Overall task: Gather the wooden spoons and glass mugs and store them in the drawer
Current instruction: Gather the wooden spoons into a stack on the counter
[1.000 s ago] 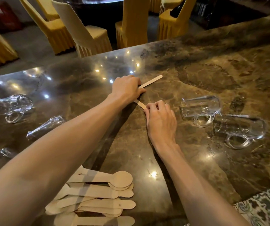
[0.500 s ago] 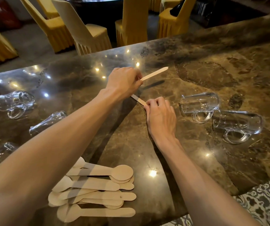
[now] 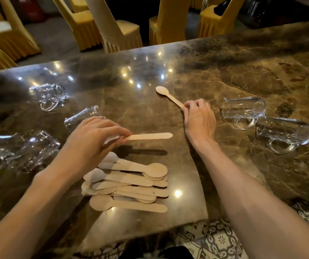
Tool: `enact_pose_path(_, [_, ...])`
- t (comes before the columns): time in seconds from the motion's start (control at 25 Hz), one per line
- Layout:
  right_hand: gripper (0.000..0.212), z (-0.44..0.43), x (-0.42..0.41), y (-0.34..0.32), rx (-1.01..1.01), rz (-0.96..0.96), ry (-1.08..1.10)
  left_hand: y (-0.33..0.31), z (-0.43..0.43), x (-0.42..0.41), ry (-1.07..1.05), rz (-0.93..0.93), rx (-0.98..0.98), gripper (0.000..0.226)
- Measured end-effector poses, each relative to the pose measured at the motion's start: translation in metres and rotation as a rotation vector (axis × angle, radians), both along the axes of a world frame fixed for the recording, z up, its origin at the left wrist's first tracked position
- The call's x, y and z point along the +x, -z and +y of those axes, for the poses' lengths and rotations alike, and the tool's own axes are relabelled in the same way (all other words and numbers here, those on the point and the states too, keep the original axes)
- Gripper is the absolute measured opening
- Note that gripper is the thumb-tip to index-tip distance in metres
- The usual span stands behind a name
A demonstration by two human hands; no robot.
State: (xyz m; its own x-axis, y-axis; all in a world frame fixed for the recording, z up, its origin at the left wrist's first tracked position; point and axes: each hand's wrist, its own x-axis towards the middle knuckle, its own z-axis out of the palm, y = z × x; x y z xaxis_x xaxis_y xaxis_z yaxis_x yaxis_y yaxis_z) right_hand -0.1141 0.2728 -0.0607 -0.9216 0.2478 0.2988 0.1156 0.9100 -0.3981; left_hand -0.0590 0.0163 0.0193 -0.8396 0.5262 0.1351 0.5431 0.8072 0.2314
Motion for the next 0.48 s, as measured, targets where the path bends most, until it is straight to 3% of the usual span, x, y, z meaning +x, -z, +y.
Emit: enact_pose_path(0.48, [0.026, 0.0, 0.005, 0.003, -0.133, 0.088, 0.02, 0.024, -0.048, 0.053, -0.062, -0.126, -0.093, 0.039])
